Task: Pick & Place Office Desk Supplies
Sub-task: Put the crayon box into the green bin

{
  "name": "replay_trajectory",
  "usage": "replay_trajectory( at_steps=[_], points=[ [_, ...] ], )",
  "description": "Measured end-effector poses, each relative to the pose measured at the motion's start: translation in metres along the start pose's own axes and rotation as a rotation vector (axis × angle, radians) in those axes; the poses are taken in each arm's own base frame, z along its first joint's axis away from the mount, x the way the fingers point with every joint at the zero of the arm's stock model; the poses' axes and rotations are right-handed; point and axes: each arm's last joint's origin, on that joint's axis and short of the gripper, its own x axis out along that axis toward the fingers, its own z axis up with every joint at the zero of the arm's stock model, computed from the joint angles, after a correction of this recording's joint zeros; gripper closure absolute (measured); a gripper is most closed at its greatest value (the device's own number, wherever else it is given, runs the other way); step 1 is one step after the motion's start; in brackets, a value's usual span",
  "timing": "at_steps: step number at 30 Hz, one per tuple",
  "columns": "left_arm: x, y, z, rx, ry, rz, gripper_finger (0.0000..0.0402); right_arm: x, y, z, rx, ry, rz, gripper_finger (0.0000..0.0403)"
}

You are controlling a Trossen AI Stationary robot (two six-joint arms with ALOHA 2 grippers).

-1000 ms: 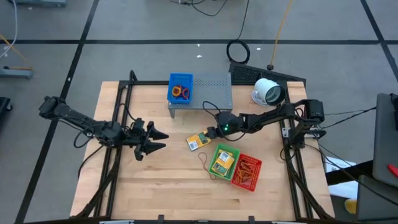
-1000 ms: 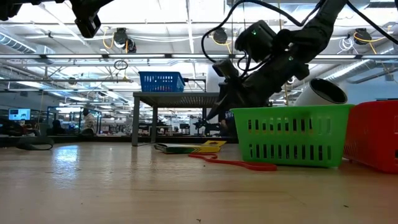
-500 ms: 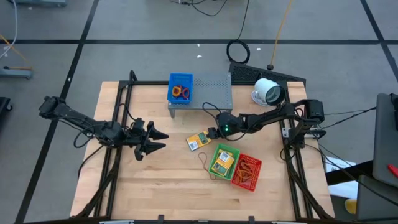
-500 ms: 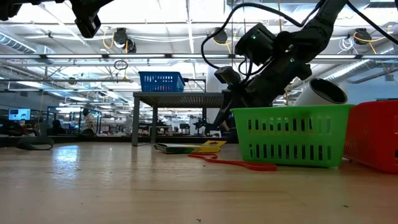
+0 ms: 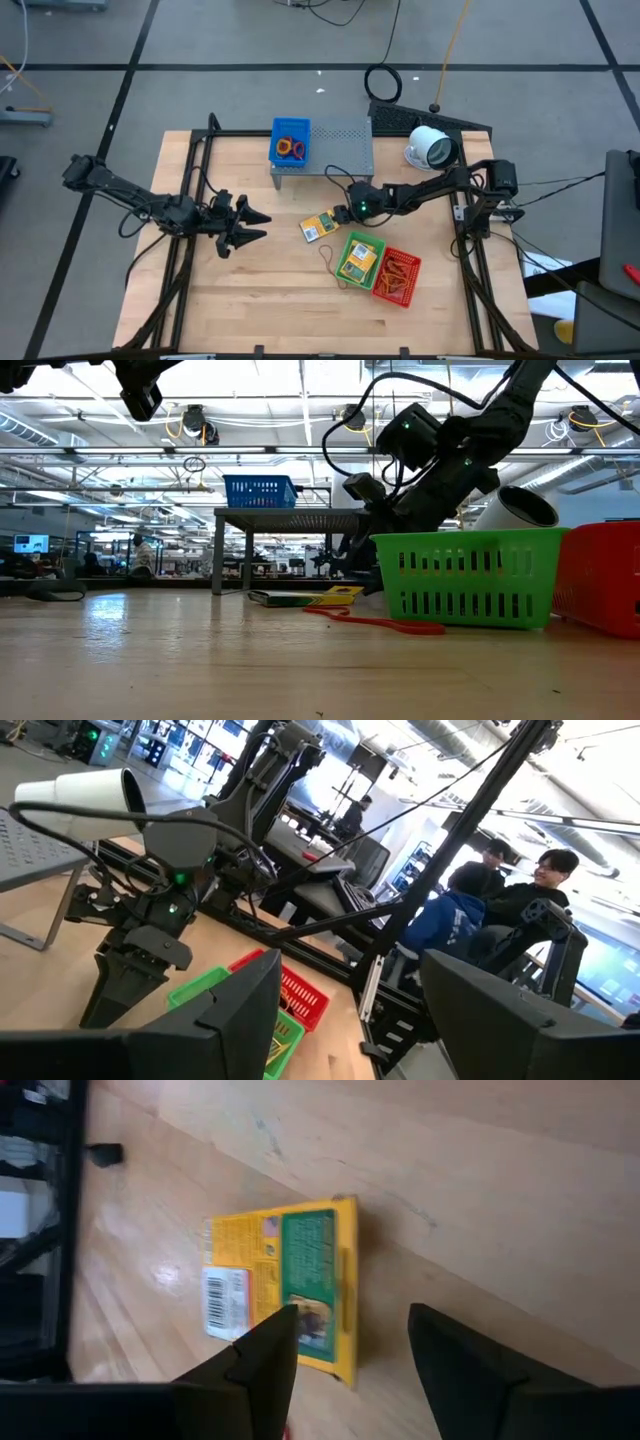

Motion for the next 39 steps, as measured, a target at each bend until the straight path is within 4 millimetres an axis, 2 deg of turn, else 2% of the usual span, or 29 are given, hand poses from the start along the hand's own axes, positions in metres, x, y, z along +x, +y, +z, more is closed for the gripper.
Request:
replay_trajectory(
  at_steps=[9,17,20,25,29,39],
  points=[
    [0.0,0.0,0.0,0.011,0.001,0.001,0.0151,0.001,-0.001,-0.001,0.008,-0.002,-0.005,0.0222],
    [0.0,0.0,-0.001,0.005,0.007,0.005,0.0151,0.019,0.006,0.004,0.008,0.034,0.012,0.0229],
    [0.0,0.001,-0.001,0.004,0.009,0.006,0.0151,0.03,0.012,0.006,0.001,0.073,0.032,0.0266],
    [0.0,0.001,-0.001,-0.001,0.014,0.009,0.0151,0.043,0.022,0.009,-0.045,0.097,0.062,0.0384],
    [0.0,0.001,-0.002,-0.003,0.022,0.009,0.0151,0.045,0.033,0.011,-0.064,0.089,0.09,0.04],
    [0.0,0.001,-0.003,-0.004,0.029,0.01,0.0151,0.037,0.053,0.019,-0.071,0.04,0.19,0.0402]
  ],
)
